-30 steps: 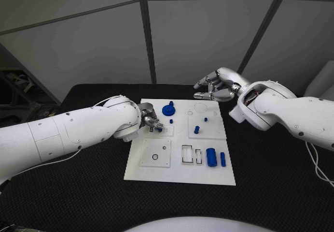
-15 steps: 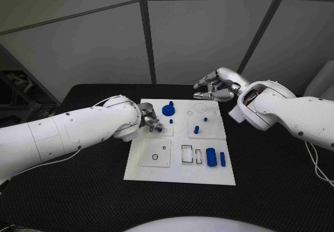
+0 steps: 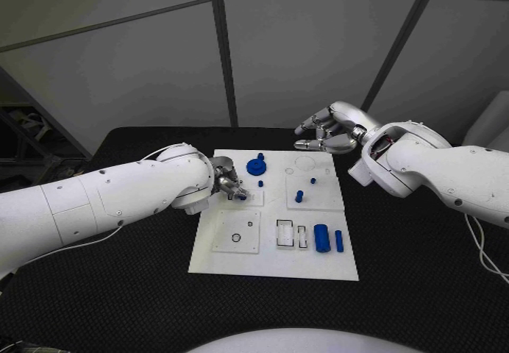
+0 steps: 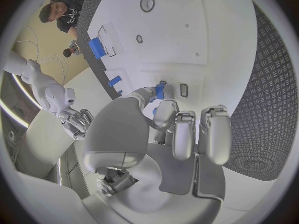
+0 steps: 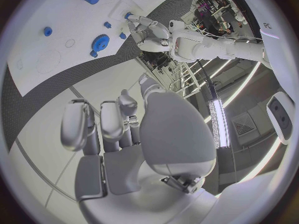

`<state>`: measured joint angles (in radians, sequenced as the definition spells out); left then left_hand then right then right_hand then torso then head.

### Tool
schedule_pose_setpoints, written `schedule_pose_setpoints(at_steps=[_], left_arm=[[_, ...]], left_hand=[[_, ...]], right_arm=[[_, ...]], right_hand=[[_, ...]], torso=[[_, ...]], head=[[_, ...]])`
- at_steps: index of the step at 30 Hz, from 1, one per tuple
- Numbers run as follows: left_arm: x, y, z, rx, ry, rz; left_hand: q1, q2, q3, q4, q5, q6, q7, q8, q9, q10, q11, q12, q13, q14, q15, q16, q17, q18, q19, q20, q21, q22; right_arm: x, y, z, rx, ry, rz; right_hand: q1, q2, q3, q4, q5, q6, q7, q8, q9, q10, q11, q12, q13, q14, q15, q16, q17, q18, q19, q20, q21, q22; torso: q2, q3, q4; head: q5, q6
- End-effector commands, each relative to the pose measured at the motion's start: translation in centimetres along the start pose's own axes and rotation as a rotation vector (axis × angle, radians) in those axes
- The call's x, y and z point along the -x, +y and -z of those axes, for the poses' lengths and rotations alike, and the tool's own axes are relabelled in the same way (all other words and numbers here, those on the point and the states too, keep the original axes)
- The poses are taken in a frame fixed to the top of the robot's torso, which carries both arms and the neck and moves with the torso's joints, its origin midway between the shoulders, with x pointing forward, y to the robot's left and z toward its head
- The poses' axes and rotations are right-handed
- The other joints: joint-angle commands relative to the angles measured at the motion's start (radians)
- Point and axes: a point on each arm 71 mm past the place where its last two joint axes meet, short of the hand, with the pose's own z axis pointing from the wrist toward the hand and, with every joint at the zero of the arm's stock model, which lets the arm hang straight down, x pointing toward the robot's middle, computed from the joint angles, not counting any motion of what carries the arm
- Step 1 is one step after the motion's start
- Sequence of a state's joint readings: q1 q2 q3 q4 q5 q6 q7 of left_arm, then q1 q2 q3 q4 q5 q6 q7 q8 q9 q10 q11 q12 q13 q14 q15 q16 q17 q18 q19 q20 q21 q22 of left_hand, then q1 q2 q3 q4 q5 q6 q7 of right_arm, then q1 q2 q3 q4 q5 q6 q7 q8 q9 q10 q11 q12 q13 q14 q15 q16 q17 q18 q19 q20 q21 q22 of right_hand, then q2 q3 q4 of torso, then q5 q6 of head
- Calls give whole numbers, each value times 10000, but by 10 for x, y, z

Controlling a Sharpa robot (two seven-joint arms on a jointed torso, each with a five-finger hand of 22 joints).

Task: Assemble the parts on the task board

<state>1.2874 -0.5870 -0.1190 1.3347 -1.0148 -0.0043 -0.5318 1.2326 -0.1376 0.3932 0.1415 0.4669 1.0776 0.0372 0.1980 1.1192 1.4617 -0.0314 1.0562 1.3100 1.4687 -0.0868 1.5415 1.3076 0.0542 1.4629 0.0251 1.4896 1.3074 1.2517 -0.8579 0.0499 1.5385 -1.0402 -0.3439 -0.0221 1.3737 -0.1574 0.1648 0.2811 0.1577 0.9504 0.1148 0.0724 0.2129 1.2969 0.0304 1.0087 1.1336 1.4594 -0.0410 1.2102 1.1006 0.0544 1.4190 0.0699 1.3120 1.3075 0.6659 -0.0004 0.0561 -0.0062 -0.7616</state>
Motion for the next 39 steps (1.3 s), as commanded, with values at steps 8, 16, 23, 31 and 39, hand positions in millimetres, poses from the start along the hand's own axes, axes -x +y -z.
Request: schedule_pose_setpoints(at_steps=[8, 16, 23, 31, 39], left_arm=[[-4, 4, -1, 256, 266, -245], [-4, 4, -1, 261, 248, -234], [-4, 2, -2, 227, 193, -207], [-4, 3, -3, 281, 257, -141], [-4, 3, -5, 382, 442, -147]], left_hand=[[-37, 78, 1740, -1808, -71, 81, 15, -46, -1, 42, -35, -65, 598, 936, -66, -15, 2344, -164, 143, -55, -6, 1152], [-39, 78, 1741, -1814, -87, 86, 15, -47, -2, 45, -34, -63, 598, 937, -66, -14, 2344, -162, 139, -54, -10, 1145], [-251, 142, 1664, -1708, -749, 121, -38, -94, -22, 65, -56, -107, 576, 929, -79, -42, 2319, -161, 139, -59, -17, 1151], [-802, 223, 1327, -1216, -1395, 217, -160, -126, -34, 71, -124, -145, 570, 920, -129, -77, 2286, -162, 148, -97, -25, 1164], [-1166, 214, 955, -755, -1791, 322, -209, -145, -44, 68, -165, -112, 605, 924, -165, -66, 2295, -167, 165, -136, -25, 1187]], right_arm=[[1, 1, 0, 71, 37, 19], [1, 1, 0, 62, 35, 19], [1, 1, 1, 53, 34, 18], [1, 1, 1, 38, 26, 20], [1, 1, 1, 17, 33, 22]], right_hand=[[-105, 69, -3, 69, 43, 106, -6, -49, 19, 28, -1, 36, -13, 69, -34, -55, 33, 136, 58, -35, -64, 137], [-105, 69, -3, 69, 43, 106, -6, -49, 19, 28, -1, 36, -13, 69, -34, -55, 33, 136, 58, -35, -64, 137], [-105, 69, -3, 69, 43, 106, -6, -49, 19, 28, -1, 36, -13, 69, -34, -55, 33, 136, 58, -35, -64, 137], [-116, 74, -2, 66, 43, 109, -7, -50, 21, 23, -2, 28, -22, 69, -35, -70, 23, 138, 55, -36, -79, 126], [-116, 74, -2, 66, 43, 109, -7, -50, 21, 23, -2, 28, -22, 69, -35, -70, 23, 138, 55, -36, -79, 126]], torso=[[-3, -5, 0], [2, -3, -1], [2, -1, -1], [5, 1, -9], [5, -3, -4]], head=[[5, 26], [8, 42], [14, 66], [11, 60], [-11, 37]])
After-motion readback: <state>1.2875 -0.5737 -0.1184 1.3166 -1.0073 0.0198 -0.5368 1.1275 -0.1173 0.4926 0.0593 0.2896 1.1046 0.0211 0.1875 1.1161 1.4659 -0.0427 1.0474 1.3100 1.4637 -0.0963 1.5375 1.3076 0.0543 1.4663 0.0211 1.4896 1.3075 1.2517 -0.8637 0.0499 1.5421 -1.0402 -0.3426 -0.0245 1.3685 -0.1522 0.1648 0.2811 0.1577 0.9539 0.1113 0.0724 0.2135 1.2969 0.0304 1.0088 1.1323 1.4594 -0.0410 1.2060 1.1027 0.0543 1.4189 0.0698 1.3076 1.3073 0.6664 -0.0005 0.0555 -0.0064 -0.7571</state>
